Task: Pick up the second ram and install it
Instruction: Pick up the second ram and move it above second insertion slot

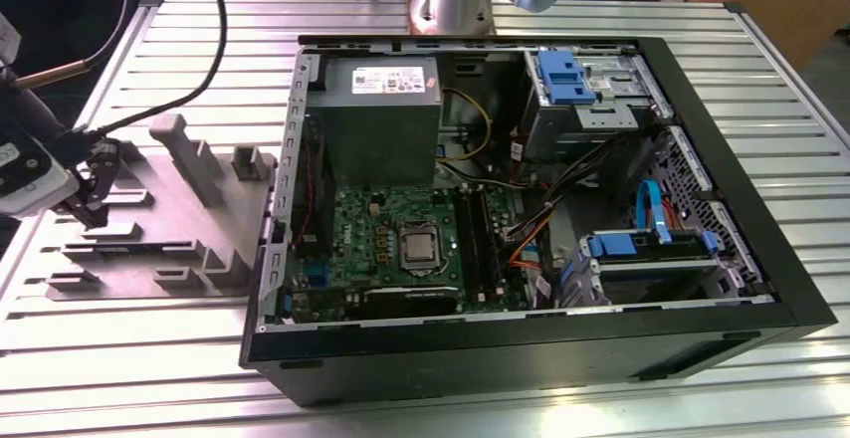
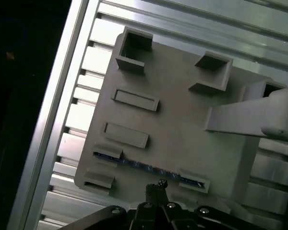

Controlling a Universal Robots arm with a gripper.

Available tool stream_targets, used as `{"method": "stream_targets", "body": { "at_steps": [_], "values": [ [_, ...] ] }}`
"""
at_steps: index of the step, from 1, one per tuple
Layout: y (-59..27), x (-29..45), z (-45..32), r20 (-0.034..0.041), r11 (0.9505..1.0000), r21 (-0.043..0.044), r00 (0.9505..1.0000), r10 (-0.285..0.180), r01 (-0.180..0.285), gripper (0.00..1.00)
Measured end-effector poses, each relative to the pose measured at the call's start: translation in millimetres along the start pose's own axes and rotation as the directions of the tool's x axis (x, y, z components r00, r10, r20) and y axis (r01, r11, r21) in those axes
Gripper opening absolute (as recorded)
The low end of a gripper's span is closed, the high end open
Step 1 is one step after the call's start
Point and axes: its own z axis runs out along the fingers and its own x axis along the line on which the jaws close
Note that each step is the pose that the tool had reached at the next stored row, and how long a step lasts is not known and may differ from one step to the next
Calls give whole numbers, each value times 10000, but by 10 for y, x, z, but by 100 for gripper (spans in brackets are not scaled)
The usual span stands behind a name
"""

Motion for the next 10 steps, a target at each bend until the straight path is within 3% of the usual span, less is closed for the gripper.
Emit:
{"method": "stream_targets", "body": {
  "at_steps": [5, 10],
  "values": [
    [-1, 0, 7, -32, 9960, 2, 9959, -899, 899, 10],
    [-1, 0, 13, -64, 9837, -1, 9836, -1801, 1801, 10]
  ]
}}
